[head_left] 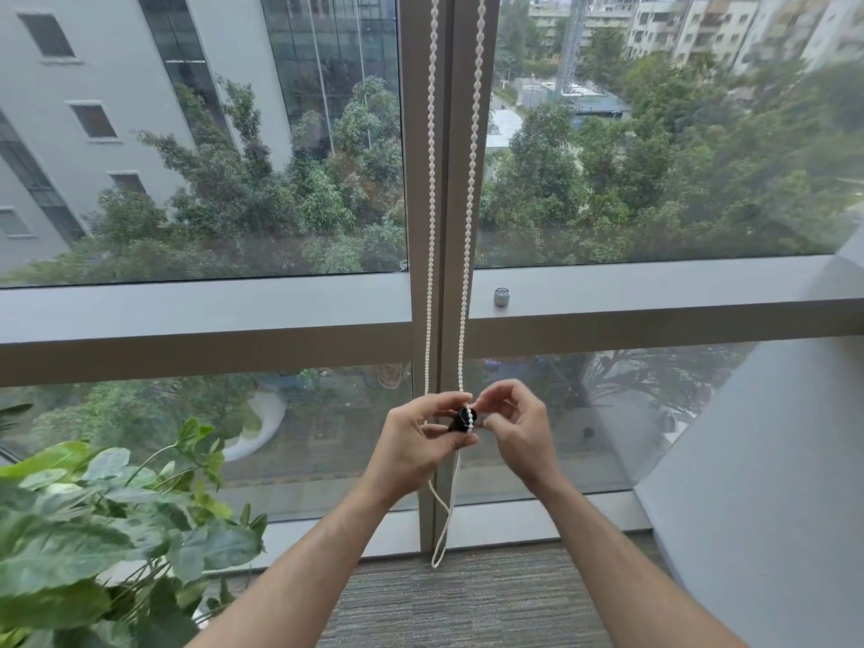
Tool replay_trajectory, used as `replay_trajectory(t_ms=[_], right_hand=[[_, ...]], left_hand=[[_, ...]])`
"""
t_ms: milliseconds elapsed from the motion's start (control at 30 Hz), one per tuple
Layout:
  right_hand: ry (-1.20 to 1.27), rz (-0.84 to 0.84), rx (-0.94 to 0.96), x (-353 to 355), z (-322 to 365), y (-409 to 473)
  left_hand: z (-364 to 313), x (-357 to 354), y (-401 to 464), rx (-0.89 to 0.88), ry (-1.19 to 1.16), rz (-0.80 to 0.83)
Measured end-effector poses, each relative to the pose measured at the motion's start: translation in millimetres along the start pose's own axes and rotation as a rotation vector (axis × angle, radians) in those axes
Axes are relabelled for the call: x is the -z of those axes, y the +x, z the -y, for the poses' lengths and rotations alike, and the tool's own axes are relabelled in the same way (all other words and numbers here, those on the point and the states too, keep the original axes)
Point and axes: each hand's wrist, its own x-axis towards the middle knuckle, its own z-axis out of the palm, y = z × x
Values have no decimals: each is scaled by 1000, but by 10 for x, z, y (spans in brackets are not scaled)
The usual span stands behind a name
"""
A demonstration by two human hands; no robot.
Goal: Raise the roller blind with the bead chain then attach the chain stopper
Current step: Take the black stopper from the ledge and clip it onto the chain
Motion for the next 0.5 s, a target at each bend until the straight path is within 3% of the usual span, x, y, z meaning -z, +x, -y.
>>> replay_trajectory(t_ms=[67,167,333,500], right_hand=[[-17,-81,-26,49,47,166],[-249,-182,-26,118,116,467],[-500,-237,56,121,197,924],[-599,-239,-21,73,213,1294]], left_hand=[[-4,10,-2,0,10,-8],[2,30,-16,4,15,-13],[-9,74,-23,18,3,-32],[-28,107,-26,29,-9,-53]])
